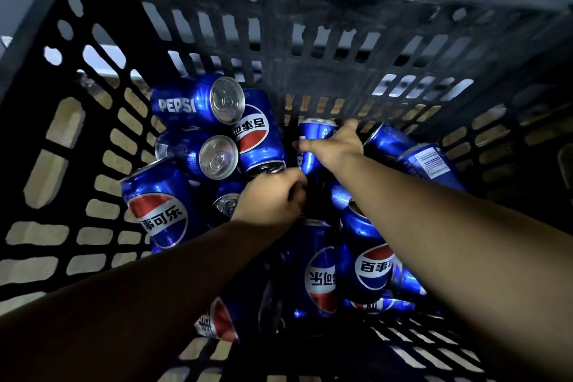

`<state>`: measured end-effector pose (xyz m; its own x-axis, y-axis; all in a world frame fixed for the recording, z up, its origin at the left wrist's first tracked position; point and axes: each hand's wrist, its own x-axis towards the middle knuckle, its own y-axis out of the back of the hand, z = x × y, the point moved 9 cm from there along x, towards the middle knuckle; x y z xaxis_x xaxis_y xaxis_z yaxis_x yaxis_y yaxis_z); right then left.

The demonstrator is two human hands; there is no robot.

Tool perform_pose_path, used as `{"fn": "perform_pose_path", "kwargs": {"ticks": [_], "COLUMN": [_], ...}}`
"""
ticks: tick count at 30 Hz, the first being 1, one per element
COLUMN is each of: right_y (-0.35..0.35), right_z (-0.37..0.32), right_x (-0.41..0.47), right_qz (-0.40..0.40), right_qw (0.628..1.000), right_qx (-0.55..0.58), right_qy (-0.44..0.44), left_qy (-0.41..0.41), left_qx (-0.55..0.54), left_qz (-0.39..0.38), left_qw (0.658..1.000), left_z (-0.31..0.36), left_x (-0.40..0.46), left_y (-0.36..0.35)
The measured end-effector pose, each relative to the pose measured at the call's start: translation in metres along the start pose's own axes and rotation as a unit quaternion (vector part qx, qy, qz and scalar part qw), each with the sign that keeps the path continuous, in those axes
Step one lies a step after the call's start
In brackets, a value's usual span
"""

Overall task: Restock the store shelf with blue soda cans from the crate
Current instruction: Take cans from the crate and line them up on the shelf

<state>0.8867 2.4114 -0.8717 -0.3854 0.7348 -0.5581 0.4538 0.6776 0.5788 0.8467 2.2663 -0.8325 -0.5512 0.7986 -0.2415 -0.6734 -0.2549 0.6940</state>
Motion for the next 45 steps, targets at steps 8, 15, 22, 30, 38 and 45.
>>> {"fn": "perform_pose_path", "kwargs": {"ticks": [8, 15, 22, 30, 38, 45], "right_y": [0.048, 0.122, 0.201, 0.279, 0.351, 0.412], "right_z": [-0.017, -0.065, -0.132, -0.225, -0.354, -0.438], "right_x": [-0.05, -0.157, -0.289, -0.41, -0.49, -0.555], "right_qz": [0.047, 0.044, 0.043, 0.054, -0.022, -0.055], "right_qw": [0.998, 0.997, 0.992, 0.971, 0.936, 0.906], "right_qx": [0.038, 0.032, 0.069, 0.163, 0.316, 0.4], "right_qy": [0.012, -0.046, -0.1, -0.168, -0.152, -0.126], "left_qy": [0.096, 0.354, 0.383, 0.414, 0.317, 0.214], "left_qx": [-0.008, -0.19, -0.188, -0.193, -0.344, -0.481], "left_qz": [-0.108, -0.088, -0.115, -0.194, -0.064, -0.006], "left_qw": [0.989, 0.911, 0.897, 0.868, 0.881, 0.85], "left_z": [0.004, 0.035, 0.141, 0.258, 0.379, 0.472], "left_x": [0.0, -0.07, -0.149, -0.224, -0.215, -0.21], "left_y": [0.018, 0.093, 0.194, 0.284, 0.421, 0.531]}}
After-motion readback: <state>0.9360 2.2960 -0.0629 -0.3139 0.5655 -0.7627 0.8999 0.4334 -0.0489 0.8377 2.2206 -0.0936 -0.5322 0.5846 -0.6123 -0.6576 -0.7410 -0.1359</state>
